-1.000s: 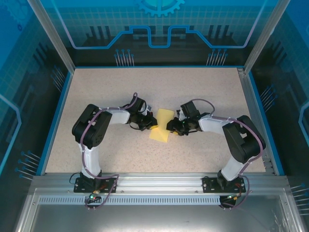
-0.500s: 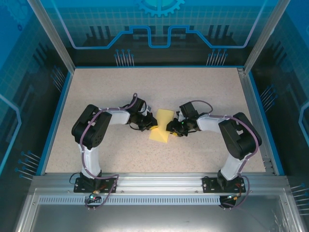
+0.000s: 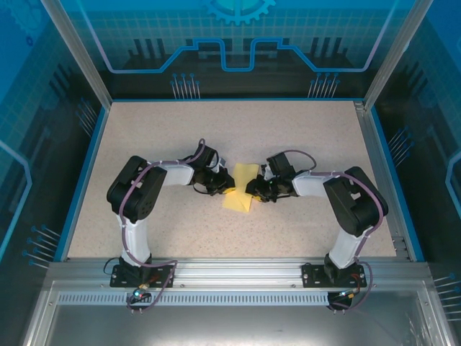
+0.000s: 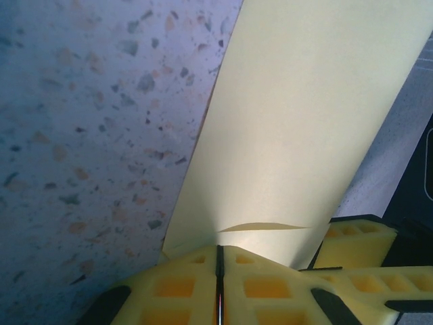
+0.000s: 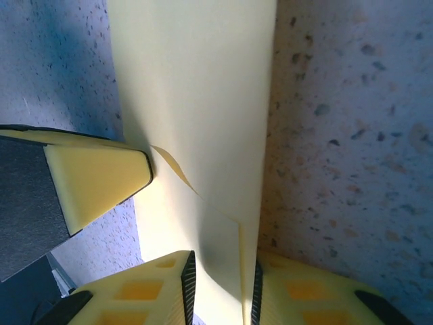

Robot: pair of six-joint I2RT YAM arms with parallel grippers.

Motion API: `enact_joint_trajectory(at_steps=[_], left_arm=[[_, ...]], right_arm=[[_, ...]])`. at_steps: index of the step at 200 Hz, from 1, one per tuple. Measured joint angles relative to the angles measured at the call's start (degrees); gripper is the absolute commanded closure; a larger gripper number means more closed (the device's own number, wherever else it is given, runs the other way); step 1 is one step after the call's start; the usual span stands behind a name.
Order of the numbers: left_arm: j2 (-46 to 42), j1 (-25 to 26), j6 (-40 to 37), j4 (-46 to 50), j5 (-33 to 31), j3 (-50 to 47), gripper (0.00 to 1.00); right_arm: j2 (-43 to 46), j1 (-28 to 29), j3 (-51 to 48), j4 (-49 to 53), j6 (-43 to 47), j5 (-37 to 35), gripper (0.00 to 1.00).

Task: Fold a paper plane with a square sheet of paper (pick it up from the middle)
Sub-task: Turn over the paper at the center of the table.

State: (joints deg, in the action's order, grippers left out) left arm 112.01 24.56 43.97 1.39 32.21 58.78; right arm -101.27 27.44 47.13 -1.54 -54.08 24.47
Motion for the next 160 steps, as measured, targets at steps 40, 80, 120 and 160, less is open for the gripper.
enact_joint_trajectory(at_steps=[40, 80, 120, 160], left_arm=[[-0.28, 0.00, 0.02, 0.11, -0.02, 0.00, 0.87], [-1.95, 0.00, 0.70, -0.17, -0.02, -0.02, 0.81], [-8.55, -0.07, 0.98, -0.31, -3.39, -1.44, 0.77], [-18.67, -0.83, 0.66, 1.62, -10.49, -3.91, 0.75]], right_arm=[[0.00, -0.02, -1.20, -2.32, 0.04, 1.22, 0.75], [0.00, -0.02, -1.33, -4.13, 0.59, 2.21, 0.81], [0.74, -0.15, -0.79, -2.08, 3.67, 2.89, 0.91], [5.46, -0.22, 5.38, 8.31, 10.69, 2.01, 0.95]])
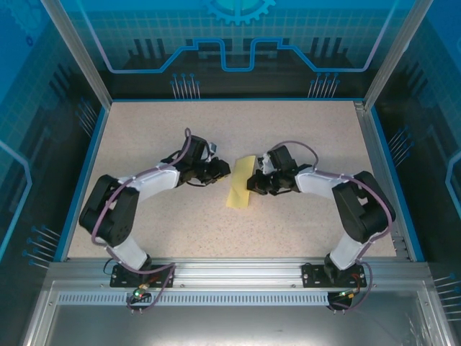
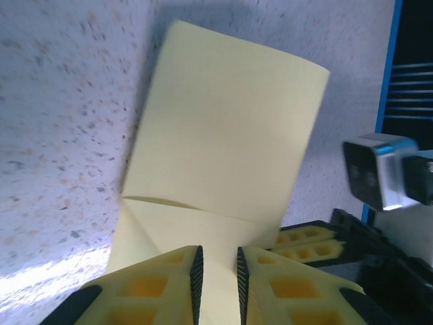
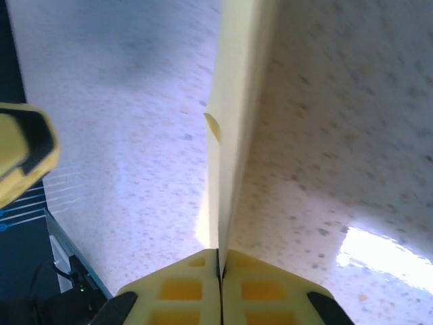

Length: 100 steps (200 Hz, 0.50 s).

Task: Fold a paper plane with a square sheet of paper (pick it up from the middle)
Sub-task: Turn over the paper at the center of the table.

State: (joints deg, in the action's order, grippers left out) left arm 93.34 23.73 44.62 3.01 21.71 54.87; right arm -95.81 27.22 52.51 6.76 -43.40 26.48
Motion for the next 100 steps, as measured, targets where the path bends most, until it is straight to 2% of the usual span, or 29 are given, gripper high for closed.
enact_joint_trajectory(at_steps=[20, 40, 68, 85, 100], left_arm=[[-4.13, -0.57, -0.46, 1.68, -3.69, -0.66, 0.74], [-7.87, -0.98, -1.14, 3.48, -7.54, -1.49, 0.72], [-13.73, -1.62, -1.25, 6.03, -14.16, -3.69, 0.70], [-17.20, -2.01, -1.07, 7.43, -18.45, -5.33, 0.69], [-19.89, -2.25, -0.90, 8.83, -22.40, -6.73, 0.68]], right_arm=[[3.37, -0.02, 4.63, 7.06, 4.44, -2.51, 0.95], [5.95, 0.11, 10.38, 17.11, 9.03, -8.87, 0.93], [6.29, 1.90, 21.51, 34.58, 13.55, -25.75, 0.94], [5.09, 4.98, 28.63, 45.44, 14.38, -38.16, 0.94], [2.84, 7.78, 33.44, 52.41, 14.53, -46.16, 0.95]])
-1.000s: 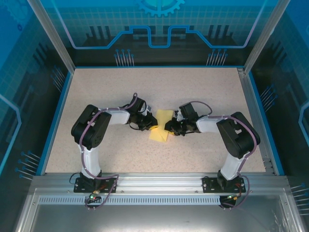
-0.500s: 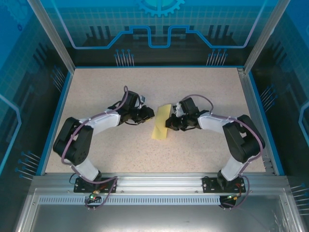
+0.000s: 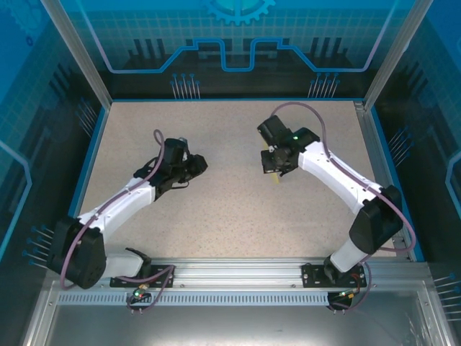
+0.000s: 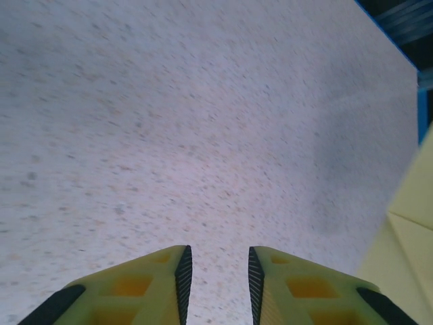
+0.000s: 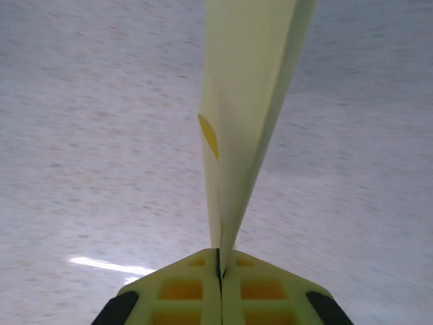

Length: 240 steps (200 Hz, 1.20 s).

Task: Fold a paper plane with a square sheet of paper (pick it up from the middle)
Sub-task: Turn over the paper at the center of the table.

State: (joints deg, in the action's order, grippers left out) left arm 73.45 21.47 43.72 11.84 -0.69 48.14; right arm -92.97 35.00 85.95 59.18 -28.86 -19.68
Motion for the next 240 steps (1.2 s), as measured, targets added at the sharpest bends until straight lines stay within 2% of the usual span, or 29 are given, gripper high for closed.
enact_joint_trajectory(at_steps=[34, 52, 68, 96, 101, 110, 123, 135, 150, 182, 196, 217, 240], left_arm=[[-4.55, -0.55, 1.88, 3.08, -7.74, -2.73, 0.68], [-6.47, -0.66, 2.91, 4.92, -10.84, -3.74, 0.68], [-8.07, -0.76, 3.37, 6.08, -12.94, -4.44, 0.67], [-10.29, -1.11, 4.24, 7.48, -15.13, -5.38, 0.65], [-10.56, -1.20, 4.26, 7.52, -15.28, -5.57, 0.65], [-10.78, -1.40, 4.26, 7.69, -15.50, -5.79, 0.65], [-10.80, -1.57, 4.22, 7.87, -15.47, -5.90, 0.63], [-10.78, -1.66, 4.00, 7.87, -15.21, -5.92, 0.60], [-10.19, -1.79, 3.15, 7.32, -13.38, -5.90, 0.59], [-3.17, -1.84, 0.87, 4.37, -4.63, -4.76, 0.62], [1.64, -1.84, 0.33, 1.75, 1.42, -3.43, 0.64], [10.03, -1.70, -0.24, -2.05, 11.04, 0.15, 0.67], [18.29, -0.87, -0.37, -4.66, 18.27, 5.01, 0.69]], right_arm=[[-8.92, 5.31, 4.98, 8.76, -0.74, -8.50, 0.95], [-16.44, 7.91, 8.70, 11.26, -1.33, -8.81, 0.94], [-23.54, 10.12, 13.18, 12.55, -1.75, -8.22, 0.89], [-32.50, 13.46, 18.80, 11.02, -2.21, -1.57, 0.79], [-33.07, 13.88, 18.86, 9.97, -2.12, 0.61, 0.74], [-33.27, 14.19, 18.62, 7.96, -2.34, 4.81, 0.72], [-31.82, 14.10, 16.31, 3.28, -2.69, 10.08, 0.60], [-28.41, 13.55, 11.91, -1.64, -2.99, 13.94, 0.57], [-21.00, 11.61, 2.89, -8.85, -4.20, 19.50, 0.54], [-7.13, 2.32, -15.52, -25.77, -7.76, 32.83, 0.71], [-5.97, -0.63, -20.41, -31.69, -9.03, 36.92, 0.76], [-6.84, -1.11, -24.46, -37.48, -10.12, 41.16, 0.84], [-8.70, -0.59, -26.27, -42.32, -11.45, 44.41, 0.85]])
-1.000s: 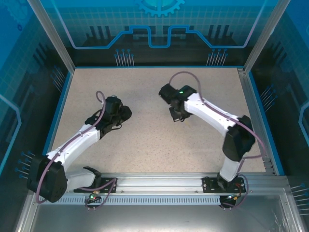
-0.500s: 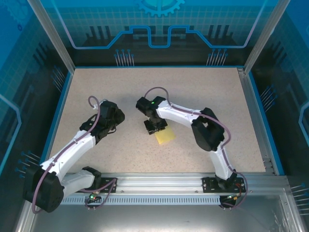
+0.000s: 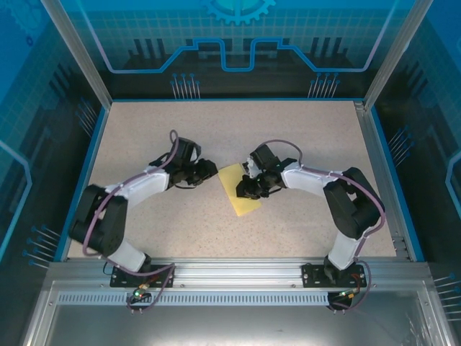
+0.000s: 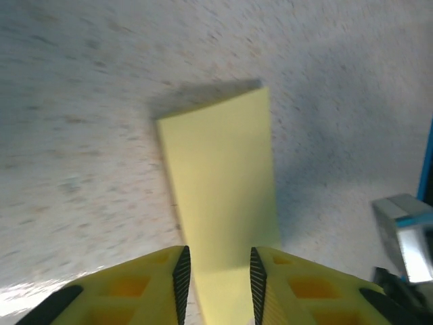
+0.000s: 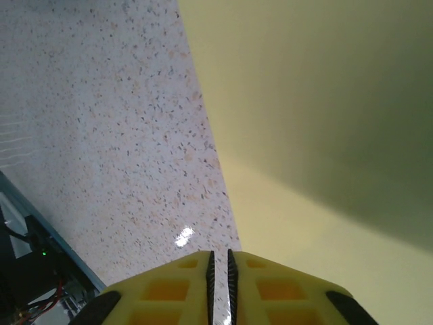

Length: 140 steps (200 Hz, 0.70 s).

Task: Fold a paper plane with a square sheet of paper (pick it up from the middle)
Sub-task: Turn over the paper at the center of the table, then rotate the paper at the center of the table.

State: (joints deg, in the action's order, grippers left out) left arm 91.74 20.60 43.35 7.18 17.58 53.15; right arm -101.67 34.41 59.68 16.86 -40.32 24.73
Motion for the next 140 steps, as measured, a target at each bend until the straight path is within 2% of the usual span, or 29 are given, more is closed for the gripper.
enact_joint_trajectory(at_steps=[27, 53, 104, 140], left_arm=[[7.41, 1.07, 0.02, -1.55, 5.35, 4.70, 0.72], [12.68, 1.38, 0.17, -2.62, 7.82, 7.45, 0.72], [19.41, 1.38, 0.07, -1.27, 8.37, 11.28, 0.74], [23.23, 1.38, -0.15, 0.37, 8.20, 15.37, 0.74]], right_arm=[[-1.09, 0.15, -2.49, -4.94, -1.95, 1.27, 0.86], [-2.19, 0.17, -4.46, -7.56, -4.11, 1.27, 0.86], [-3.34, 1.36, -8.11, -13.20, -10.62, -0.24, 0.85], [-1.40, 3.17, -12.59, -21.03, -20.06, -4.22, 0.84]])
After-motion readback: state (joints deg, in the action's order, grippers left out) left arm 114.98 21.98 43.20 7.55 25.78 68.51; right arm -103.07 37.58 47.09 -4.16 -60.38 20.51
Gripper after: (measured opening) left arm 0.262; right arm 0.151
